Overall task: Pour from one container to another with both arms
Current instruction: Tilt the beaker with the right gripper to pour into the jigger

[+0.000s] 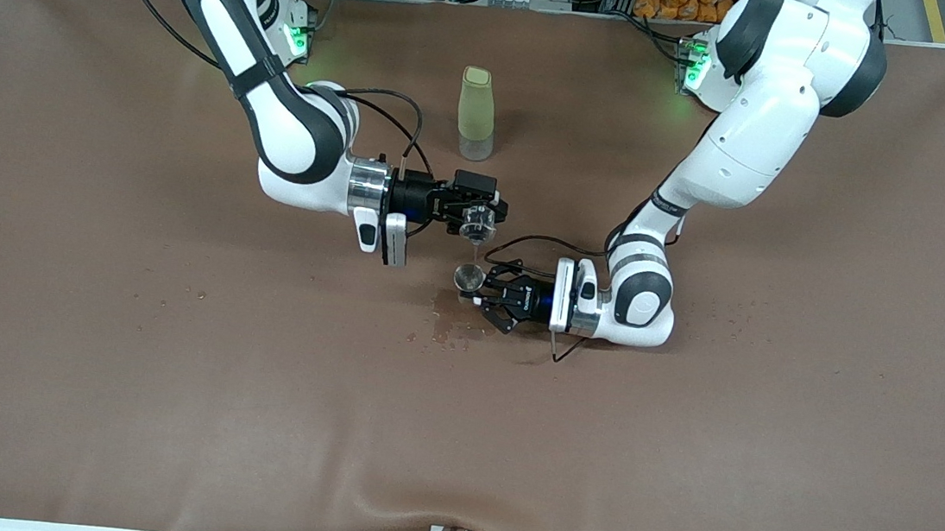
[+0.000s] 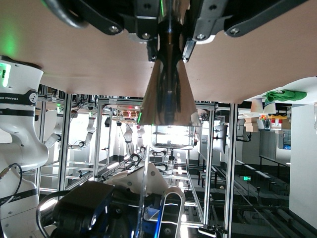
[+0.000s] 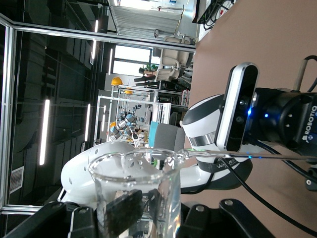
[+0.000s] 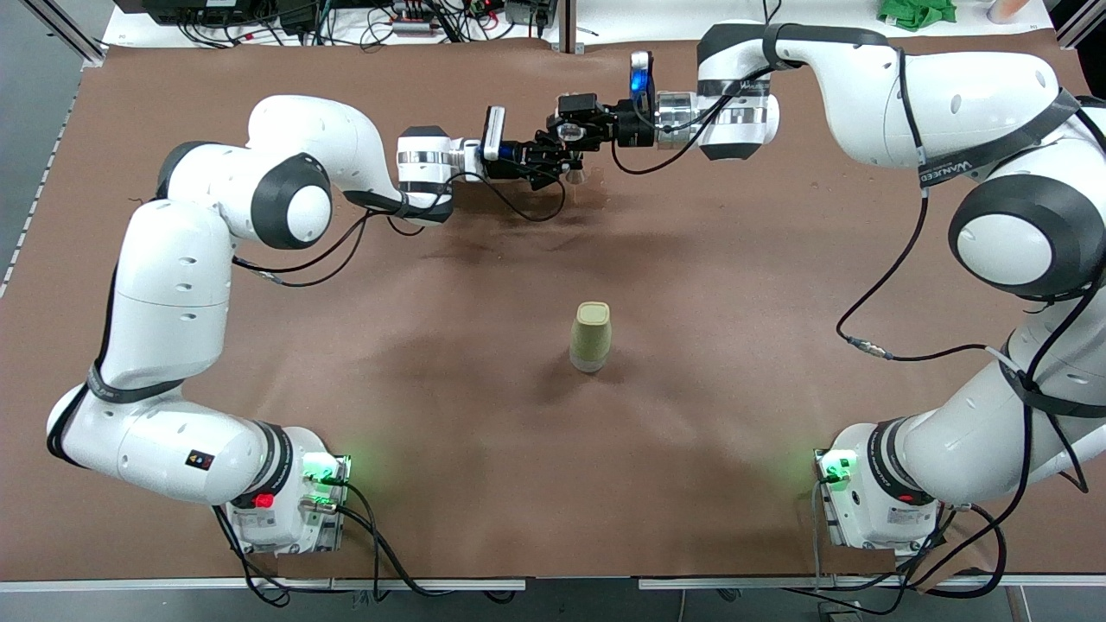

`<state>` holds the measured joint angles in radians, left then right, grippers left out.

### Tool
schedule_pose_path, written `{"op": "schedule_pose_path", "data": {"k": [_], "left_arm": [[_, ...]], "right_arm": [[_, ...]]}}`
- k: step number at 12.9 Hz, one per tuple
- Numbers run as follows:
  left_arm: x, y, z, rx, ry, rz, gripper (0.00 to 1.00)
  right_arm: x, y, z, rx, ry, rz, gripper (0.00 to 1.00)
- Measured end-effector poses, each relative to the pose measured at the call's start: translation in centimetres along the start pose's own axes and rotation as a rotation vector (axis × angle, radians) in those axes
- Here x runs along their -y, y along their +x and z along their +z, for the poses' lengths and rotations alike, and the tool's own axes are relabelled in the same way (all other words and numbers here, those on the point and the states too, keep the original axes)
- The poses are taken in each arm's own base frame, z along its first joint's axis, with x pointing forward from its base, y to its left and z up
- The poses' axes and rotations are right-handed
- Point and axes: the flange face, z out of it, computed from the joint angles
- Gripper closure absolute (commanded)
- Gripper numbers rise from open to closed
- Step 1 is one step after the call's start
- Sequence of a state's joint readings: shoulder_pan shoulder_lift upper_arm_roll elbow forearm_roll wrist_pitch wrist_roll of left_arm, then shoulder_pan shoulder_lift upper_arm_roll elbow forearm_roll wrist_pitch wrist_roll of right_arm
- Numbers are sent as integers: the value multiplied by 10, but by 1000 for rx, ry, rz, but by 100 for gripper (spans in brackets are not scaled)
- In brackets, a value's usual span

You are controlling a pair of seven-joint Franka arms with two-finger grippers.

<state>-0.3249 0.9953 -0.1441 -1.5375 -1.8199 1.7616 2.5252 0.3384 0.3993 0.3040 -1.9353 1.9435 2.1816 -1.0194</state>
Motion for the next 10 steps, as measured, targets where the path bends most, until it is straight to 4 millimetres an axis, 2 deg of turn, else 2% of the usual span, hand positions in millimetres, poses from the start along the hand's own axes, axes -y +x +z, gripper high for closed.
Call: {"op": "schedule_pose_path", "data": {"k": [5, 10], "left_arm": [[-4, 6, -9, 7, -27, -5, 100], [-5, 7, -8, 3, -31, -8, 100]], "right_arm": [[0, 1, -1, -3, -1, 41, 100], [1, 2, -1, -15, 8, 84, 100]]}}
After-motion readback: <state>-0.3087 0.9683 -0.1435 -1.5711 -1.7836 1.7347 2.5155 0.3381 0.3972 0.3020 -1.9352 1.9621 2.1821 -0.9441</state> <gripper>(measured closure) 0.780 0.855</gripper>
